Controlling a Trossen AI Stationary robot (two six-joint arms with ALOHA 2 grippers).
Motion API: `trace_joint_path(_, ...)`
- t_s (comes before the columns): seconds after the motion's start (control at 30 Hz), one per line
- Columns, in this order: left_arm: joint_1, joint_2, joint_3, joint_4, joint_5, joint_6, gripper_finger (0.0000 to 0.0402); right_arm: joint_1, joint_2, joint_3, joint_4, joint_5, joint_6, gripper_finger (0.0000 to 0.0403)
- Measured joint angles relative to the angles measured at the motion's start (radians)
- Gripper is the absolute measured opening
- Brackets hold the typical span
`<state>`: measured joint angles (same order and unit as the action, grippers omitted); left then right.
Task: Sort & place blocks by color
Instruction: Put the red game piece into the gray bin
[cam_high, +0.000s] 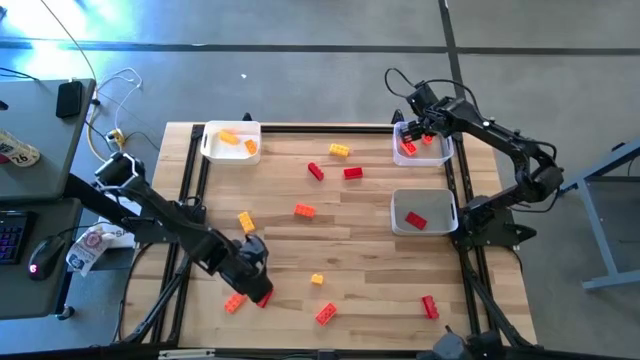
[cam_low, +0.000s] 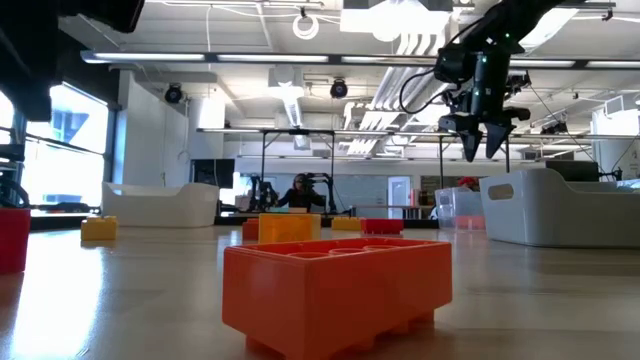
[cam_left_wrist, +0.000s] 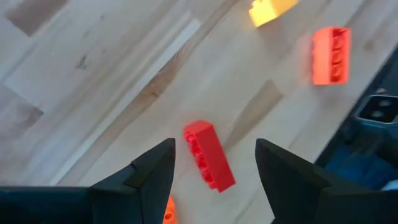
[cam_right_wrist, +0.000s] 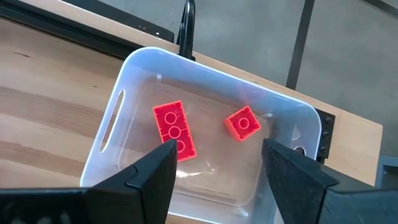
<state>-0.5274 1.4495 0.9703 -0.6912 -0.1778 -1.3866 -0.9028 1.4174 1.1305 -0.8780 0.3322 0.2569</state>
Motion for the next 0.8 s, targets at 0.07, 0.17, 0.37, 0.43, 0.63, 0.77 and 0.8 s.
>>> trace_joint_path(0.07, -0.010, 0.024, 0.000, -0.004, 0.002, -0.022, 0.0209, 0.000, 0.000, 0.000, 0.000, -0.001, 0.000, 0.0222)
trace_joint_path(0.17, -0.024, 0.055, 0.000, 0.005, 0.002, -0.050, 0.0209, 0.000, 0.000, 0.000, 0.001, -0.002, 0.000, 0.0222)
trace_joint_path(0.37, -0.043, 0.113, 0.000, 0.061, 0.012, -0.069, 0.0209, 0.000, 0.000, 0.000, 0.003, -0.003, 0.005, 0.0222)
trace_joint_path(0.43, -0.046, 0.128, 0.000, 0.076, 0.013, -0.069, 0.0209, 0.000, 0.000, 0.000, 0.003, -0.003, 0.005, 0.0222)
trace_joint_path(0.63, -0.046, 0.182, 0.000, 0.097, 0.034, -0.069, 0.0209, 0.000, 0.000, 0.000, 0.002, -0.014, 0.015, 0.0222)
trace_joint_path(0.77, -0.046, 0.212, 0.000, 0.130, 0.042, -0.061, 0.0209, 0.000, 0.000, 0.000, 0.000, -0.037, 0.015, 0.0222)
trace_joint_path(0.8, -0.046, 0.218, 0.000, 0.135, 0.045, -0.059, 0.0209, 0.000, 0.000, 0.000, 0.000, -0.036, 0.015, 0.0222)
